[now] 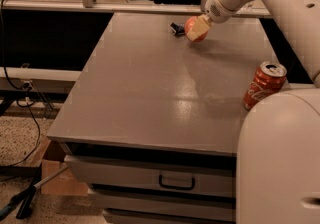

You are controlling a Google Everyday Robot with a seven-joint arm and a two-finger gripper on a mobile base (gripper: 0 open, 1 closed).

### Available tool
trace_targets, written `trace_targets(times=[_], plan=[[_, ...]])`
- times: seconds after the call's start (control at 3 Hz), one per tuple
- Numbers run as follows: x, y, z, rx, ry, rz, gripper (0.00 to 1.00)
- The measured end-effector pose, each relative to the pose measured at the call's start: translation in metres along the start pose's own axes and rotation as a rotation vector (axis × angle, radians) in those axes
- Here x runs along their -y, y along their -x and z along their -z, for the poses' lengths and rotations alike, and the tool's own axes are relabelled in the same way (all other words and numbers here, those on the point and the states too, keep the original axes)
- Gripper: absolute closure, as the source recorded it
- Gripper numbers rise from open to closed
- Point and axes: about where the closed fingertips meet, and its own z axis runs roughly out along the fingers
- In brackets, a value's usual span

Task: Move apple near rxbar blueberry

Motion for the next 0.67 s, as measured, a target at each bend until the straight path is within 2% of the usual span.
trace_targets(times=[0.33, 0.67], plan=[[-0.0036, -0.0063, -0.0028, -0.010, 0.011, -0.020, 0.15], [-0.0097, -0.0073, -0.0044, -0.010, 0.022, -0.024, 0.00]])
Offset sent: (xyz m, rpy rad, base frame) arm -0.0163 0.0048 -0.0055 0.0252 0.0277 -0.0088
